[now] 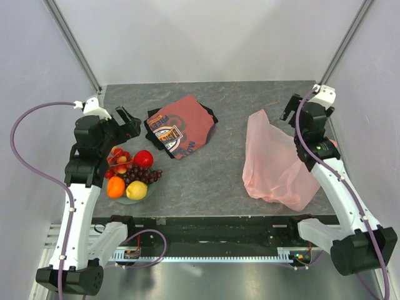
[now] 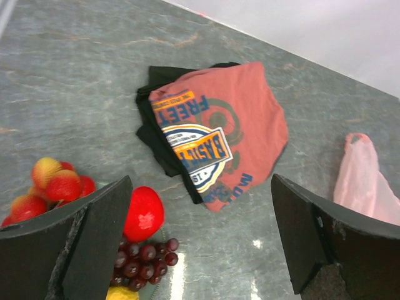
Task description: Place the fruits into the plastic bag
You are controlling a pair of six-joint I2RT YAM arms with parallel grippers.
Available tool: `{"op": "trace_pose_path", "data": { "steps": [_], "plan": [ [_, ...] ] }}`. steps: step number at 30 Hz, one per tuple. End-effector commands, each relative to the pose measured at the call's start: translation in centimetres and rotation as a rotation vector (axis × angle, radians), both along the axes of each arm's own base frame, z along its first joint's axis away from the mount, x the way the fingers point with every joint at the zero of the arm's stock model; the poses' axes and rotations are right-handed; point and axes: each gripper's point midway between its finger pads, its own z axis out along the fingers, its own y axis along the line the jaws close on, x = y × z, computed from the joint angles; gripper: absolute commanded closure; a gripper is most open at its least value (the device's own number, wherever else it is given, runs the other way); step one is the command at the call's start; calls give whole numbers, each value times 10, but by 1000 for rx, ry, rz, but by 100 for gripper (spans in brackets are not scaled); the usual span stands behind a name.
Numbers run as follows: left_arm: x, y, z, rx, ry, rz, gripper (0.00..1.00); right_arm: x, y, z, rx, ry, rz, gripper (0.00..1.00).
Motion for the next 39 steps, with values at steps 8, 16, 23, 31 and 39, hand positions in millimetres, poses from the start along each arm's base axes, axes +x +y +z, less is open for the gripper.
{"op": "trace_pose_path", "data": {
  "steps": [8,16,23,31,39],
  "plan": [
    [21,-26,1,-51,-11,-142,2,15,128,-106,34,446,312,18],
    [20,-46,-11,-81,1,-255,2,-8,139,-153,-20,616,246,18],
    [24,-66,-18,-90,24,-352,5,-16,153,-177,19,686,296,22],
    [30,-84,-27,-126,37,-446,8,-12,166,-196,-6,731,388,59],
    [41,-108,-30,-253,62,-552,11,12,232,-155,-71,565,776,100]
  ]
}}
